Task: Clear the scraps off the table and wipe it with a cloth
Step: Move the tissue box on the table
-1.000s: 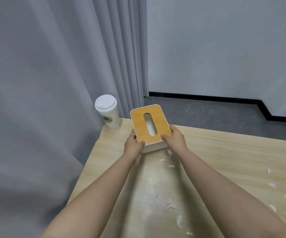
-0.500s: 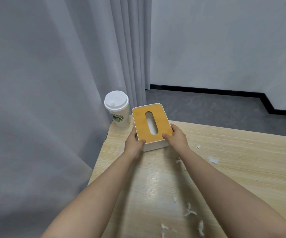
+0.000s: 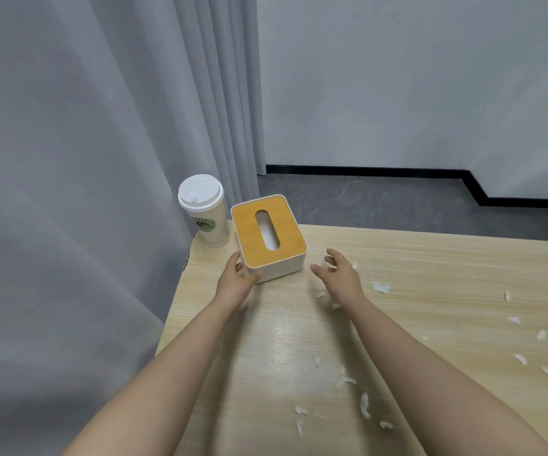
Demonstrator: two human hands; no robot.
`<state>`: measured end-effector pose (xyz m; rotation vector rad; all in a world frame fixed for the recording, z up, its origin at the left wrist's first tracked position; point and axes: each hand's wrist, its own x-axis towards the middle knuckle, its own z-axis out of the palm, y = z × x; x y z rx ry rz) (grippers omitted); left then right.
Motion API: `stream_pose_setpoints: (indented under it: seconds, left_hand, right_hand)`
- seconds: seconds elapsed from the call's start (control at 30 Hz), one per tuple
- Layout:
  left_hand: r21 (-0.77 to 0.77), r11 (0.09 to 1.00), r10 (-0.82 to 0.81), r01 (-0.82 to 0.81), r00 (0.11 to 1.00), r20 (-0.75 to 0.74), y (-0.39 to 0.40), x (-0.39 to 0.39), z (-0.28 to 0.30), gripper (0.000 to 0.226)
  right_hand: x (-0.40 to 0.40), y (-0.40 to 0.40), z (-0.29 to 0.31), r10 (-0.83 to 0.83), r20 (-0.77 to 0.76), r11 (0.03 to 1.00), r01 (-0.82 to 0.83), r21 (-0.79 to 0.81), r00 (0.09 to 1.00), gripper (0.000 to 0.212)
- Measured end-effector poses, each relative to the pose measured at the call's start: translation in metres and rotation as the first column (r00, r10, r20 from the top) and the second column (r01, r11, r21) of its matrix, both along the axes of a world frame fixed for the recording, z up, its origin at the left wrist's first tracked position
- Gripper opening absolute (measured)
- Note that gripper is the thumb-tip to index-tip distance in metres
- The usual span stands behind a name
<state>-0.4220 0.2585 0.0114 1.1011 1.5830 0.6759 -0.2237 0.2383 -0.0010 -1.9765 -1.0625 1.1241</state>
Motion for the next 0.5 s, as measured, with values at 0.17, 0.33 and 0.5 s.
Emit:
stream_pose_setpoints:
  seconds: [0.17, 0.33, 0.5]
  left_hand:
    - [0.077, 0.997, 0.016, -0.014, 0.999, -0.032, -0.032, 0.027, 0.001, 0.063]
    - [0.053, 0.997, -0.049, 0.055, 0.994, -0.100, -0.074, 0.080, 0.010, 0.073]
    - [0.114, 0.953, -0.257, 0.280, 0.950, -0.178, -0.126, 0.151, 0.017, 0.062]
  right_hand:
    - [0.034, -0.048, 0.008, -0.062, -0.053, 0.997, 0.064, 0.041, 0.997, 0.060]
    - [0.082, -0.098, 0.022, -0.090, -0.028, 0.991, 0.093, 0.094, 0.996, 0.058]
    - [0.140, -0.158, 0.038, -0.110, 0.019, 0.980, 0.105, 0.167, 0.994, 0.056]
